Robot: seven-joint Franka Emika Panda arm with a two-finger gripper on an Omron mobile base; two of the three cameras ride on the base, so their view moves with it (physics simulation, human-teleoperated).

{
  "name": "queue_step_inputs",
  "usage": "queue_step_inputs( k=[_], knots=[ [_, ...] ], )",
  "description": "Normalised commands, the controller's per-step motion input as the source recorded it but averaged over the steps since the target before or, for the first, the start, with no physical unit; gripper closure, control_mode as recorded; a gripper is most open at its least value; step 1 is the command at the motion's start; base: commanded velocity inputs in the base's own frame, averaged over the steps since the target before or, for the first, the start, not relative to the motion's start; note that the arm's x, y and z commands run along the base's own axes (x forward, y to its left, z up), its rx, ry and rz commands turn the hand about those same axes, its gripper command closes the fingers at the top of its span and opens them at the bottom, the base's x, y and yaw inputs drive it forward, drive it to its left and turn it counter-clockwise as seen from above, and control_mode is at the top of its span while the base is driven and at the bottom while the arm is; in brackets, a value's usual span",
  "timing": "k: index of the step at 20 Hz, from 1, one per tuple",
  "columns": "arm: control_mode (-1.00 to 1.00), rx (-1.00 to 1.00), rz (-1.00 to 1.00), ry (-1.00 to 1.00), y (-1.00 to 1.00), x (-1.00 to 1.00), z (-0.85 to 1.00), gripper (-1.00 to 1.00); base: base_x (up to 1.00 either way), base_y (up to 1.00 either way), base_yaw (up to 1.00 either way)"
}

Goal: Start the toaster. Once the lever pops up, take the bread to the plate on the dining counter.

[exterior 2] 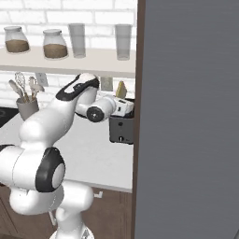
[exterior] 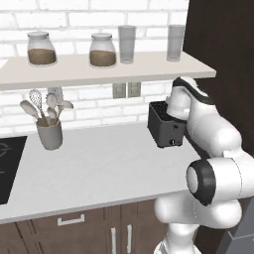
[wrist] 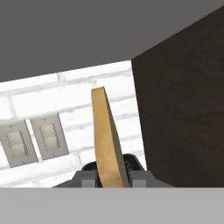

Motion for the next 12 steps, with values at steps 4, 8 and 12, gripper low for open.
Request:
queue_step_inputs(
  k=[4,8,12],
  knots=[
    [-1.0,0.0,-0.01,-0.09,0.24,-0.71,0.49,1.0,0.0,0.0,0.0],
    [-1.0,0.0,-0.03,0.0,0.39,-0.77,0.38,1.0,0.0,0.0,0.0],
    [-1.0,0.0,-0.05,0.04,0.33,-0.89,0.62,1.0,0.0,0.0,0.0]
  ],
)
